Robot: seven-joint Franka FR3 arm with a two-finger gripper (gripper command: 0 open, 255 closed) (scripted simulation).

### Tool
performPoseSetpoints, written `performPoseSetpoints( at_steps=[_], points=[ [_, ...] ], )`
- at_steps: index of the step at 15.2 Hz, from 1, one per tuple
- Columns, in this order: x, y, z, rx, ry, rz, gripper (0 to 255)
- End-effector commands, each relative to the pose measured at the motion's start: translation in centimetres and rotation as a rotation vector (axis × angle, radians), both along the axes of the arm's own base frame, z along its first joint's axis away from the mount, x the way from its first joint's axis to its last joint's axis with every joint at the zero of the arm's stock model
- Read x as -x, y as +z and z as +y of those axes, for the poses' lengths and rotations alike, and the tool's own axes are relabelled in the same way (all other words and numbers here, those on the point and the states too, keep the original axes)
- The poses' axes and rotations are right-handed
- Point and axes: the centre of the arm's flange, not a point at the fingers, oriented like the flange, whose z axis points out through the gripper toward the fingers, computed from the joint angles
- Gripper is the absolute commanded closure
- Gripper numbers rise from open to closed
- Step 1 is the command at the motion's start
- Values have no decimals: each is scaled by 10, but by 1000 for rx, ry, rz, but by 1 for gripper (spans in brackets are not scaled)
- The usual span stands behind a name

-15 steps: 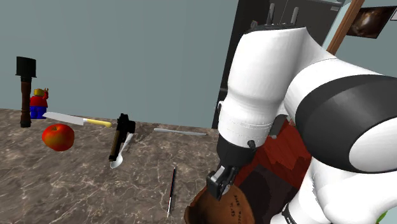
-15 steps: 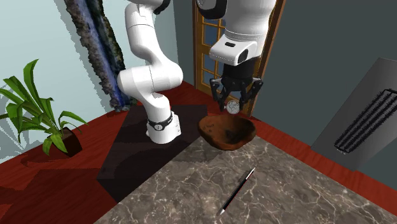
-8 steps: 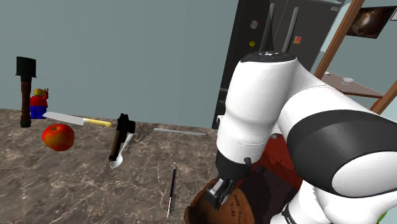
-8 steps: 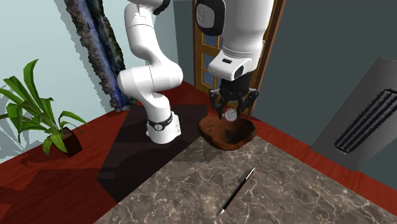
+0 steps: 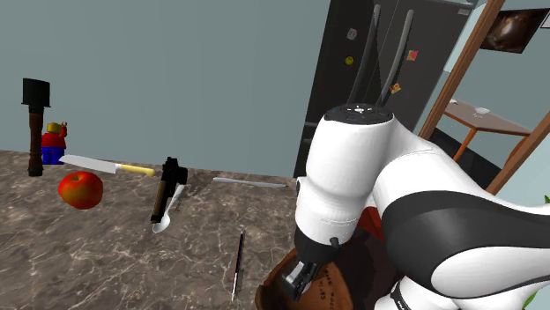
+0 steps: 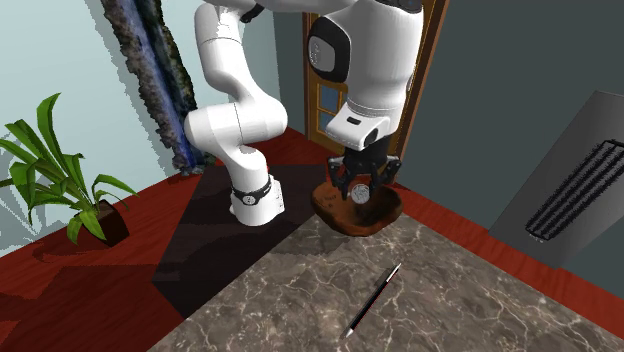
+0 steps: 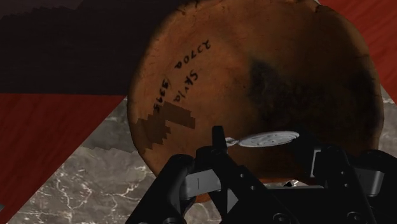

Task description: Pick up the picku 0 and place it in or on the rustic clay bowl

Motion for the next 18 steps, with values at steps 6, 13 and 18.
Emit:
performPoseSetpoints(
  at_steps=[6,13,18],
  points=[
    [1,-1,0,0,0,0,255],
    [0,12,0,0,0,0,0],
    [0,49,0,0,0,0,0]
  ],
)
